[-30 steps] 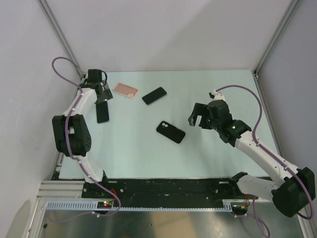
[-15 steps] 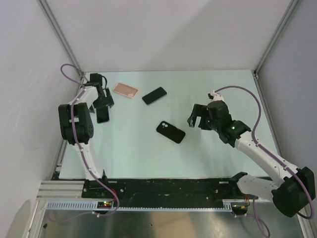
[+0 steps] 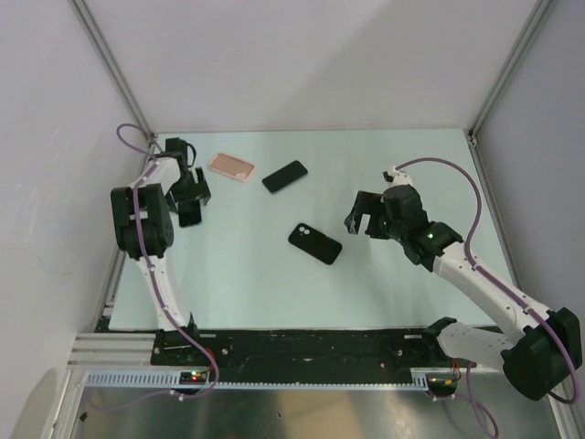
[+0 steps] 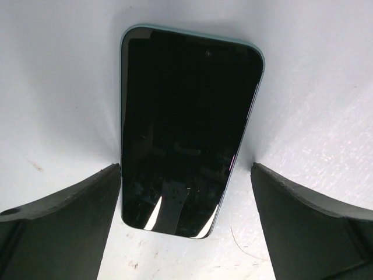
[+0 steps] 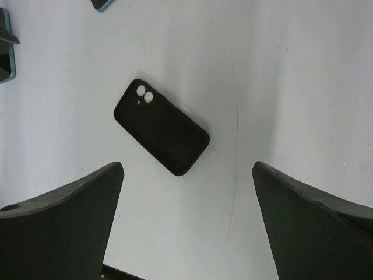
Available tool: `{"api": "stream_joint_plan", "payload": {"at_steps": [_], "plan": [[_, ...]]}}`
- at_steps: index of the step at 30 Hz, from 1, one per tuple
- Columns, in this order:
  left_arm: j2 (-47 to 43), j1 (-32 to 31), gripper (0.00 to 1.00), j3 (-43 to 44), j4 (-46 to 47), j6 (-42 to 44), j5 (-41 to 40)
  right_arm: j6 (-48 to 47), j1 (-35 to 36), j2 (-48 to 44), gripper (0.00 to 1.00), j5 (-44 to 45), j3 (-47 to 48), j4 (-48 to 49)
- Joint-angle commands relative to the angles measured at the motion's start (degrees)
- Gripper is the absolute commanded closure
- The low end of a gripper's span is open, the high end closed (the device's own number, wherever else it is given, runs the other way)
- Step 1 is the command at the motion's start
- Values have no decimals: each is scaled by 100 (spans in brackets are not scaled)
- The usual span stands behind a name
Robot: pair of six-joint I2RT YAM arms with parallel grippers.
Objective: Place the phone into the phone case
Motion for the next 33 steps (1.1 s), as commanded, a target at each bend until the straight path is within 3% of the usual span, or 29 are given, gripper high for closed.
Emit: {"api": "stream_joint_plan", "payload": {"at_steps": [1,5,11,16,19,27,33], "plan": [[228,71,5,191,-229,109,66,-111,4,55,0,-32,15,173],[309,71,20,184,-304,69,100,-106,4,62,0,-28,15,166],[180,61,60,23,-335,-178,287,-83,9,49,0,-48,8,156],[-321,-1,74,-354,-321,-751,422,-22,29,121,0,-179,-2,292],[-646,-15,70,-643,-300,-1048,445,34,92,172,0,-286,-4,418],[-1142,65,24,-493,-308,-844,-6,93,242,115,0,-289,-8,489],[-840,189,12,-138,-434,-312,-64,45,246,44,0,-271,-6,453]]}}
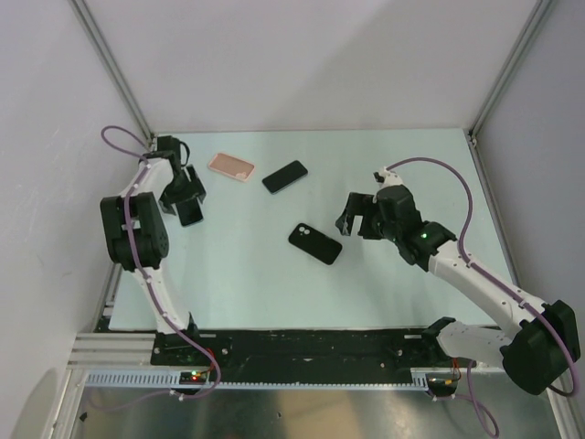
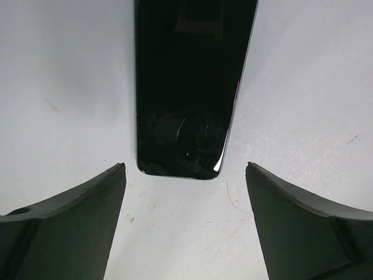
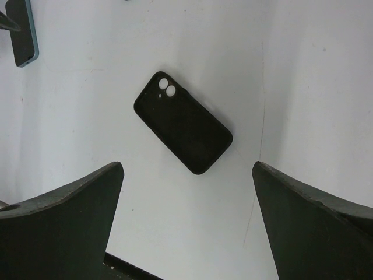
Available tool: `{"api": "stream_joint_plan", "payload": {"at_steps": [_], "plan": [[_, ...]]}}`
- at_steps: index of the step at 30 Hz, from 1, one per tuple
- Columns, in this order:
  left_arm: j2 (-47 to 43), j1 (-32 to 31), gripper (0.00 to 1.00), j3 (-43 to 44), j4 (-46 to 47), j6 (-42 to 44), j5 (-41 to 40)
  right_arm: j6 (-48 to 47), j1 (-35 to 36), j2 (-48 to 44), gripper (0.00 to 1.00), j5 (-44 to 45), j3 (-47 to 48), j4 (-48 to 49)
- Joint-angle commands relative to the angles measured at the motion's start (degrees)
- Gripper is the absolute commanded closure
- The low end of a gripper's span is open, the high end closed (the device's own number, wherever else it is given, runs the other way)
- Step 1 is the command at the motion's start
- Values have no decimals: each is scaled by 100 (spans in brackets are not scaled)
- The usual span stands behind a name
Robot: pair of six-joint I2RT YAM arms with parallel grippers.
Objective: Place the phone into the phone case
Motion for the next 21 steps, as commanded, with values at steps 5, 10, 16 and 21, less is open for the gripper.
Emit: {"api": "stream_joint_plan", "payload": {"at_steps": [5,10,16,21], "plan": [[233,272,6,438,-110,704,52,-17,27,-129,0,-52,4,208],[527,364,7,596,-146,802,425,-32,28,-87,0,-119,6,242],[743,371,8,701,-199,793,503,-53,32,-46,0,-124,7,249],[797,361,10,725,-189,812,596,-45,26,16,0,-168,8,299]]}}
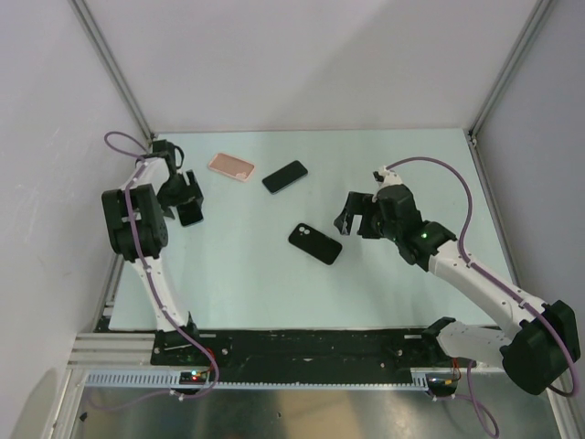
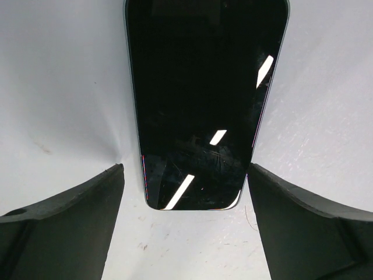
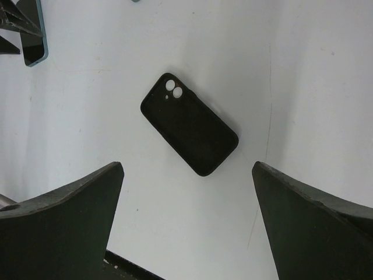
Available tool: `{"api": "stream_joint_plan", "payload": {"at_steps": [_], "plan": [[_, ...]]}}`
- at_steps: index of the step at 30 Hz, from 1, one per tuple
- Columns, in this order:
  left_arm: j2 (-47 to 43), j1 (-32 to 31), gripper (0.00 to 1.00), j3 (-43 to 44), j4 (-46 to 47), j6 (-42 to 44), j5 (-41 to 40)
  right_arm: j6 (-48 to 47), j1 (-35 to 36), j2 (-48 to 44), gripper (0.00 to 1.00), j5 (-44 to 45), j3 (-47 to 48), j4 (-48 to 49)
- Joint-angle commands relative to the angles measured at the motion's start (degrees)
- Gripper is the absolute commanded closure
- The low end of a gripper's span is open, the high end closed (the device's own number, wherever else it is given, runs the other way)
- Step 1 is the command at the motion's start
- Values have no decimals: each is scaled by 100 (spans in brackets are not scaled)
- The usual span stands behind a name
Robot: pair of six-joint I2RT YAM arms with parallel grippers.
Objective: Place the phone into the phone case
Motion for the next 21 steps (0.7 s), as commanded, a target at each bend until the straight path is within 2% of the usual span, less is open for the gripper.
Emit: {"api": "stream_joint_plan", "payload": {"at_steps": [1,21], "plan": [[75,9,10,206,-48,158,160,-40,26,35,0,-71,8,222],[162,-100,12,164,-68,113,38,-73,28,15,0,-57,8,214]]}}
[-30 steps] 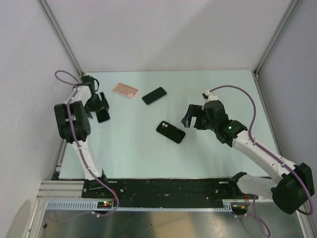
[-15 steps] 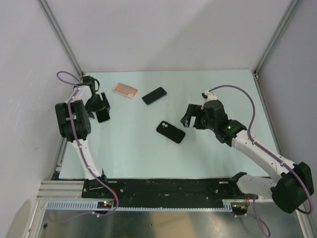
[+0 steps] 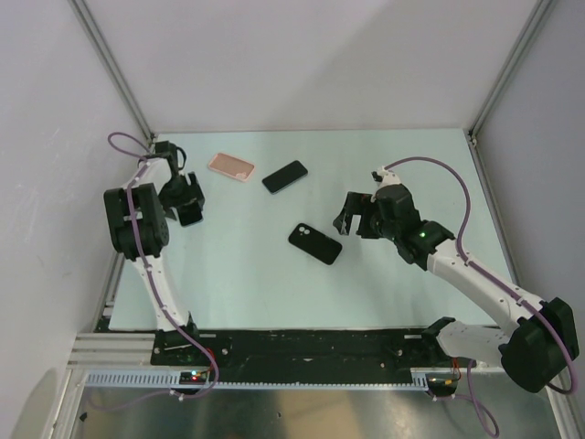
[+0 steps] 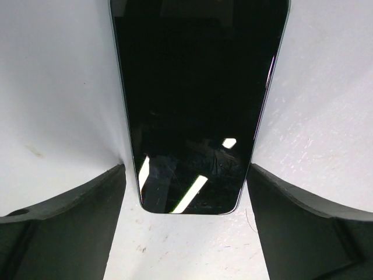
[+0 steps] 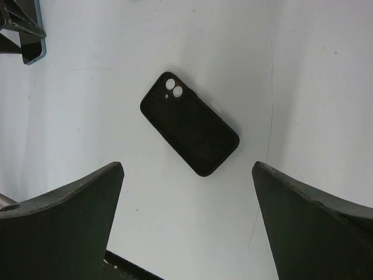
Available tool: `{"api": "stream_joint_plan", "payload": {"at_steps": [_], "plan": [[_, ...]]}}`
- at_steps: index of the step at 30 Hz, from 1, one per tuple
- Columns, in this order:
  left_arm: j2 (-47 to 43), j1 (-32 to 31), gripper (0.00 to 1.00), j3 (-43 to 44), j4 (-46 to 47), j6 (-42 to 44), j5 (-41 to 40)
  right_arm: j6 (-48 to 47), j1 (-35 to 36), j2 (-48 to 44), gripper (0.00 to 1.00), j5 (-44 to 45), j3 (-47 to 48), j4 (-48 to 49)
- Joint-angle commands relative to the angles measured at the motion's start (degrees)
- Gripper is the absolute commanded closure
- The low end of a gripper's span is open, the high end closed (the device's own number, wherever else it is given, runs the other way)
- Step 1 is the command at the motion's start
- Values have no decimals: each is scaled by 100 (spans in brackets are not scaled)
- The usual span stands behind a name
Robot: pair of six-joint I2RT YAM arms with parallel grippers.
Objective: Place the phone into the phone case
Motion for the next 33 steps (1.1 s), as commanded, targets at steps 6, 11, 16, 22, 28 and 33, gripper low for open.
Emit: {"api": "stream_joint_plan", "payload": {"at_steps": [6,11,16,22,28,33], "plan": [[62,-64,19,98,-62,-1,-75,-43,26,-63,0,-36,6,174],[39,-72,32,-5,-55,-49,-52,-42,25,-80,0,-29,8,154],[-150,-110,37,-259,-44,-267,24,-29,38,-77,0,-30,4,153],[-547,-257,38,-800,-30,-775,-34,-2,62,-53,0,-42,6,151],[-1028,-416,39,-1362,-25,-1492,85,28,94,-64,0,2,8,91],[-1478,-646,40,-1973,45,-2390,193,33,127,-79,0,23,-22,100]]}}
